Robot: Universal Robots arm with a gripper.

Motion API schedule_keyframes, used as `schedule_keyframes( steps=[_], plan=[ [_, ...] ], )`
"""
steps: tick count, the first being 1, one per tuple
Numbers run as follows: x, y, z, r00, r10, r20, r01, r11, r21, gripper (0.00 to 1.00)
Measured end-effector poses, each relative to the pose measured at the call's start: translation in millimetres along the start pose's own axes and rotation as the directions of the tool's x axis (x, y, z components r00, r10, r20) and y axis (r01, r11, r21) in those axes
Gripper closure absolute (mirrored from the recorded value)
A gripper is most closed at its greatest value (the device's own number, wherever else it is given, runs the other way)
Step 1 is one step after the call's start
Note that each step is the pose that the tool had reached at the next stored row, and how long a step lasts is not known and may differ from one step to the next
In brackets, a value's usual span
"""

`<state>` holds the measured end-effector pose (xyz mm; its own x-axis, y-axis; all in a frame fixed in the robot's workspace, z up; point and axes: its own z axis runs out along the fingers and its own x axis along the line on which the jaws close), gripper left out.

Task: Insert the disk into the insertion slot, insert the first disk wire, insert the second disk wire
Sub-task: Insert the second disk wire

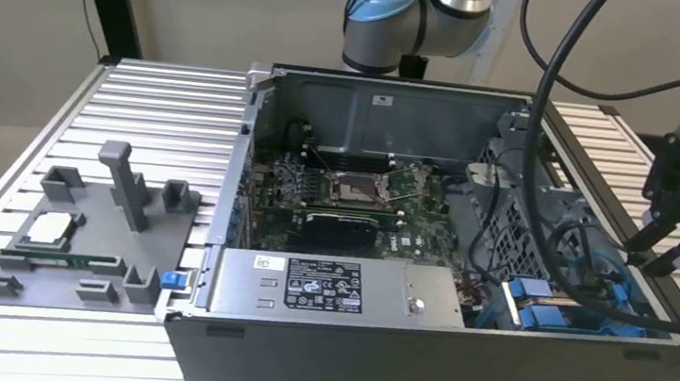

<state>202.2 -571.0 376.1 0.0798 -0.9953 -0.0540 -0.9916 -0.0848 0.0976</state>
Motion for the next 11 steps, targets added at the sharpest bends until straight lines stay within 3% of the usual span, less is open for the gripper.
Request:
schedule_keyframes(
  steps=[3, 11],
  plan=[
    [0.1, -0.2, 0.7, 1.0000, 0.000, 0.0032, 0.000, 1.0000, 0.0003, 0.00],
    [0.5, -2.4, 2.5, 0.9997, -0.002, 0.0231, 0.002, 1.0000, 0.0019, 0.00]
  ],
)
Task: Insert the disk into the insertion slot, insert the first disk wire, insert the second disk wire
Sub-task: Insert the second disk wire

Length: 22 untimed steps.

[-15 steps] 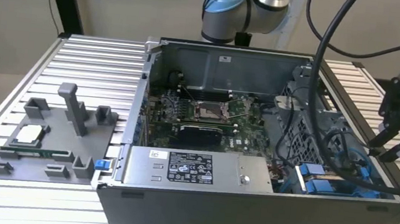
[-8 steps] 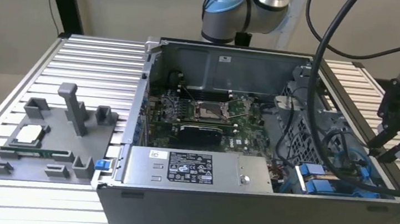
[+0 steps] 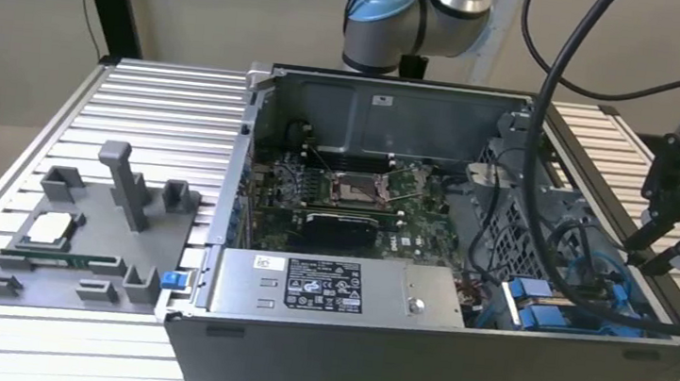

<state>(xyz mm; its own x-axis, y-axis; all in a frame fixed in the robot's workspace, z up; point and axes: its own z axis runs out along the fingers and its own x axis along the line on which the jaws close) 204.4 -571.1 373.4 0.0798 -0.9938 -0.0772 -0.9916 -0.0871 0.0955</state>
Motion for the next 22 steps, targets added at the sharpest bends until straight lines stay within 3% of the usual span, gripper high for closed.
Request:
schedule_keyframes(
  steps=[13, 22],
  plan=[
    [2.2, -3.7, 4.1, 0.9990, 0.019, 0.0396, -0.019, 0.9998, 0.0046, 0.00],
    [2.3, -3.8, 5.0, 0.9979, 0.041, 0.0500, -0.041, 0.9991, 0.0067, 0.00]
  ],
)
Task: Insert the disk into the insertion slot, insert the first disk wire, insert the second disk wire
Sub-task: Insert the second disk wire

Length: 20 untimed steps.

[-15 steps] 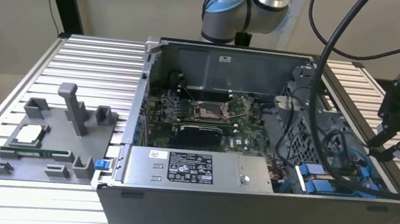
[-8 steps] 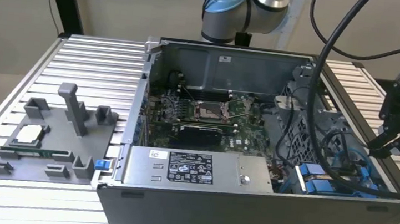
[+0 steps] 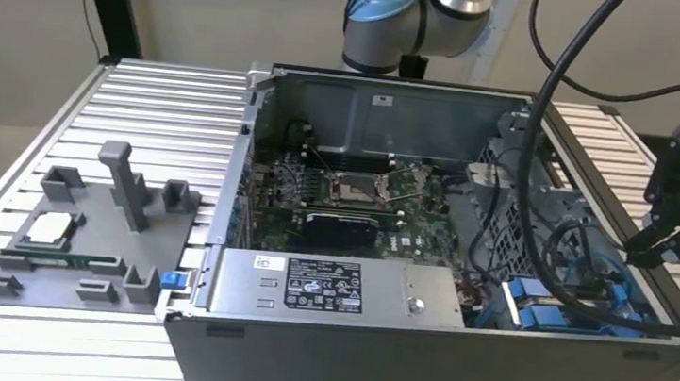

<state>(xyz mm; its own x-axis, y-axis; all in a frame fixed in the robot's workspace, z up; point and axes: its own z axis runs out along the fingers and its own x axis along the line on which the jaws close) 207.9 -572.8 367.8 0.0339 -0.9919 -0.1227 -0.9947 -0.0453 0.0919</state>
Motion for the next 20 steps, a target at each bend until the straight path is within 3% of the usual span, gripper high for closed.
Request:
schedule_keyframes(
  steps=[3, 4, 20],
  plan=[
    [0.0, 0.0, 0.0, 1.0000, 0.003, 0.0013, -0.003, 1.0000, 0.0004, 0.00],
    [0.1, 0.0, 0.0, 1.0000, 0.003, 0.0016, -0.003, 1.0000, 0.0005, 1.00],
    [0.3, 0.0, -0.3, 1.0000, 0.003, 0.0017, -0.003, 1.0000, 0.0005, 1.00]
  ],
)
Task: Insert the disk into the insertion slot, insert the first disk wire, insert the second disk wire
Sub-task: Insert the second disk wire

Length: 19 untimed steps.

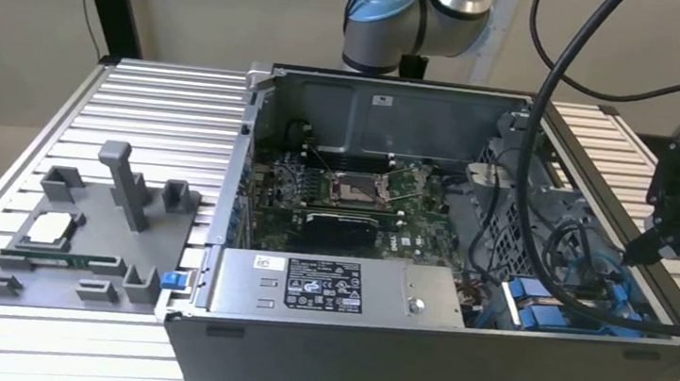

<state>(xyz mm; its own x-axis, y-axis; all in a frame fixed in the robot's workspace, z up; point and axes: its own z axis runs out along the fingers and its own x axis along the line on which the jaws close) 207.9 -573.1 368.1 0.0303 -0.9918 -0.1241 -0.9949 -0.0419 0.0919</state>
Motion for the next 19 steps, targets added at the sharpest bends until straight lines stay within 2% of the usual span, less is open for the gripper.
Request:
schedule_keyframes(
  steps=[7, 19],
  plan=[
    [-1.3, 4.9, -8.8, 1.0000, 0.000, 0.0003, 0.000, 1.0000, 0.0000, 1.00],
    [-4.5, 30.2, -21.3, 1.0000, 0.000, 0.0003, 0.000, 1.0000, 0.0000, 1.00]
  ],
)
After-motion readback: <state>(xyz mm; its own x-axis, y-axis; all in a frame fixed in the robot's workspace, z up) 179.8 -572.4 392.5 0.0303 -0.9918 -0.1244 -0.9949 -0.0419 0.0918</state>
